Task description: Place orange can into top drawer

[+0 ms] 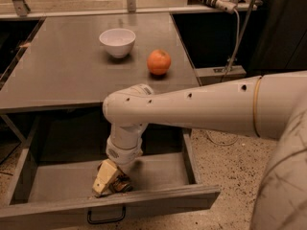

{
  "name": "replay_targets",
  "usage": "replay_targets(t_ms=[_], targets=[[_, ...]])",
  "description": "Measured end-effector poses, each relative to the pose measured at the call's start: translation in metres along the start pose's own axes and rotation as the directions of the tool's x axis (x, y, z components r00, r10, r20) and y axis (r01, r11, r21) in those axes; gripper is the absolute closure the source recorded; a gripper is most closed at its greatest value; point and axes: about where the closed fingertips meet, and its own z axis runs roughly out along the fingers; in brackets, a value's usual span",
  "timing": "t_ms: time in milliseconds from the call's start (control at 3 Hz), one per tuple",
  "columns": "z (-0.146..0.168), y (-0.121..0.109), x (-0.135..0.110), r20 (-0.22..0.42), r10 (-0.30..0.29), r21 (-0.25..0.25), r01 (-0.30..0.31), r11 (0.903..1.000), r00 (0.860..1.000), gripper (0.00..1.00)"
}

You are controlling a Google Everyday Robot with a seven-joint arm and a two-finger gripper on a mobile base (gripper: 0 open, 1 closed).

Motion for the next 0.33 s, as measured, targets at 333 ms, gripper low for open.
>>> replay_targets(t_ms=[333], targets=[[0.0000, 0.0000, 0.0000, 0.000, 0.000, 0.000, 0.000, 1.0000, 1.000, 0.00]])
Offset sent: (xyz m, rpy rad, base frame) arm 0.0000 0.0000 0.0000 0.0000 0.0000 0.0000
